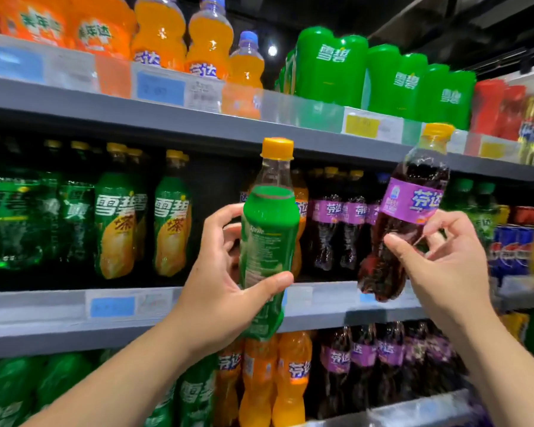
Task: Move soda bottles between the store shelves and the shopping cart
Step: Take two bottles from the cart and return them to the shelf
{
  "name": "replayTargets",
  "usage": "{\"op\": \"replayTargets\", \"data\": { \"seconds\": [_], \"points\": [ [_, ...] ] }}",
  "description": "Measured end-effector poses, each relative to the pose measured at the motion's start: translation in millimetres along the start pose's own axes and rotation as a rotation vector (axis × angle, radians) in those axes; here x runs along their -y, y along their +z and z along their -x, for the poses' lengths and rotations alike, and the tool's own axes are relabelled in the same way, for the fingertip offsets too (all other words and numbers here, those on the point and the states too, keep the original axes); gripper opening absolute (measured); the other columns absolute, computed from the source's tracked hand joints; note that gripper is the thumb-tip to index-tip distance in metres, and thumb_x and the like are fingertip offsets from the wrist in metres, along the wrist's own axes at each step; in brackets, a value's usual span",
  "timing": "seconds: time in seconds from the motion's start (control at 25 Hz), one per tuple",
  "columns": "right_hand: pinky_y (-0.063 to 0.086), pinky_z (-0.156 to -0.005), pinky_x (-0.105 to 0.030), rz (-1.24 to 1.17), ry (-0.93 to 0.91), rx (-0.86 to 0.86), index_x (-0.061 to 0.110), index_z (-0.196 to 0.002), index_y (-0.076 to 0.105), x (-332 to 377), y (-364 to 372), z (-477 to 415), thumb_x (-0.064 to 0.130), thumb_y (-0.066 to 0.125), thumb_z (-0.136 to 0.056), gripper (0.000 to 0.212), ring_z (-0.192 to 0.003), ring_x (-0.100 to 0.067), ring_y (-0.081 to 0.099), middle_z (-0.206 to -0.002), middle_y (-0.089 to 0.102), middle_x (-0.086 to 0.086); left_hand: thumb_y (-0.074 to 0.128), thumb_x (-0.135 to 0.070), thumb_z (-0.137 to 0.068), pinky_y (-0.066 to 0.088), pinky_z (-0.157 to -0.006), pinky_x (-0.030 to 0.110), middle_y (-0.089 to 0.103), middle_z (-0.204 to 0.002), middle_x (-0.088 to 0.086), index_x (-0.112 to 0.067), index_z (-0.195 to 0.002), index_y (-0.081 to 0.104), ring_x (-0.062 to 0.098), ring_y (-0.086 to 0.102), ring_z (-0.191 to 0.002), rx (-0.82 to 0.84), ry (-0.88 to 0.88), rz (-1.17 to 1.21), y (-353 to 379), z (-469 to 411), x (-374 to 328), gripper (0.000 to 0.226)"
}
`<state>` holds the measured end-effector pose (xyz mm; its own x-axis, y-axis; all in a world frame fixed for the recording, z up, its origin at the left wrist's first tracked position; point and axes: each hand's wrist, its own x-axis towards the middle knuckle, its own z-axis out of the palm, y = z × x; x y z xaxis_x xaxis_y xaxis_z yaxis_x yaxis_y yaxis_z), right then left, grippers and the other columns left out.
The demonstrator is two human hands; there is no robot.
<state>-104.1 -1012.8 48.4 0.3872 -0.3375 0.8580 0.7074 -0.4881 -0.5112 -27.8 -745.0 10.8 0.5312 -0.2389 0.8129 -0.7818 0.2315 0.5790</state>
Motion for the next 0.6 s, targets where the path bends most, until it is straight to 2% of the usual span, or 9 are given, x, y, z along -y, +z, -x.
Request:
{"op": "replayTargets", "data": {
  "seconds": [0.08,0.16,0.2,0.32,0.4,0.48,0.56,0.6],
  "points": [
    [0.050,-0.073,-0.010,-0.020,-0.016,-0.005,0.025,-0.086,0.040,-25,-9,-19,-0.014,0.070,-0.083,0.050,-0.081,0.003,0.059,-0.093,0.048,0.002,0.085,-0.027,-0.071,0.057,-0.087,0.026,0.062,-0.123,-0.012,-0.049,-0.133,0.036,0.020,0.069,-0.111,-0.042,0.024,-0.020,20,-12,3,0.082],
    [0.049,-0.074,-0.015,-0.009,-0.025,-0.018,0.028,-0.088,0.040,-53,-20,-33,-0.013,0.072,-0.083,0.052,-0.089,-0.007,0.058,-0.099,0.047,-0.004,0.085,-0.023,-0.076,0.056,-0.086,0.022,0.062,-0.121,-0.017,-0.046,-0.134,0.034,0.014,0.068,-0.112,-0.065,0.026,-0.049,39,-22,7,0.081],
    [0.049,-0.078,-0.021,0.000,-0.034,-0.021,0.029,-0.089,0.040,-66,-25,-38,-0.011,0.073,-0.083,0.052,-0.093,-0.014,0.057,-0.103,0.046,-0.008,0.084,-0.021,-0.077,0.055,-0.086,0.020,0.062,-0.119,-0.020,-0.044,-0.135,0.034,0.010,0.067,-0.112,-0.077,0.027,-0.063,47,-26,10,0.080],
    [0.048,-0.094,-0.053,0.031,-0.063,-0.046,0.037,-0.092,0.043,-102,-42,-45,-0.007,0.077,-0.083,0.055,-0.109,-0.037,0.056,-0.118,0.044,-0.020,0.084,-0.024,-0.076,0.053,-0.085,0.015,0.063,-0.115,-0.027,-0.039,-0.133,0.034,0.004,0.066,-0.111,-0.129,0.027,-0.087,72,-33,15,0.077],
    [0.046,-0.101,-0.059,0.046,-0.075,-0.068,0.046,-0.092,0.045,-119,-55,-48,0.002,0.079,-0.083,0.056,-0.120,-0.041,0.053,-0.126,0.043,-0.019,0.082,-0.026,-0.075,0.053,-0.084,0.014,0.061,-0.115,-0.032,-0.038,-0.132,0.034,0.003,0.065,-0.111,-0.182,0.052,-0.112,89,-35,18,0.076],
    [0.046,-0.105,-0.046,0.068,-0.099,-0.057,0.051,-0.091,0.043,-130,-63,-50,0.014,0.080,-0.081,0.053,-0.126,-0.033,0.050,-0.125,0.042,-0.006,0.080,-0.019,-0.075,0.053,-0.084,0.014,0.060,-0.115,-0.034,-0.036,-0.132,0.034,0.005,0.066,-0.111,-0.214,0.082,-0.138,102,-35,19,0.075],
    [0.041,-0.103,-0.019,0.137,-0.138,-0.025,0.048,-0.087,0.040,-140,-70,-50,0.018,0.083,-0.079,0.053,-0.127,-0.017,0.047,-0.117,0.039,0.007,0.083,-0.019,-0.075,0.054,-0.084,0.015,0.061,-0.117,-0.031,-0.032,-0.133,0.035,0.007,0.066,-0.111,-0.239,0.110,-0.152,113,-32,20,0.077],
    [0.038,-0.099,-0.010,0.182,-0.161,-0.004,0.044,-0.085,0.038,-144,-72,-50,0.014,0.085,-0.078,0.056,-0.122,-0.010,0.047,-0.112,0.039,0.008,0.085,-0.019,-0.074,0.055,-0.083,0.016,0.060,-0.118,-0.030,-0.030,-0.134,0.035,0.007,0.066,-0.111,-0.253,0.125,-0.162,118,-30,21,0.079]
  ]
}}
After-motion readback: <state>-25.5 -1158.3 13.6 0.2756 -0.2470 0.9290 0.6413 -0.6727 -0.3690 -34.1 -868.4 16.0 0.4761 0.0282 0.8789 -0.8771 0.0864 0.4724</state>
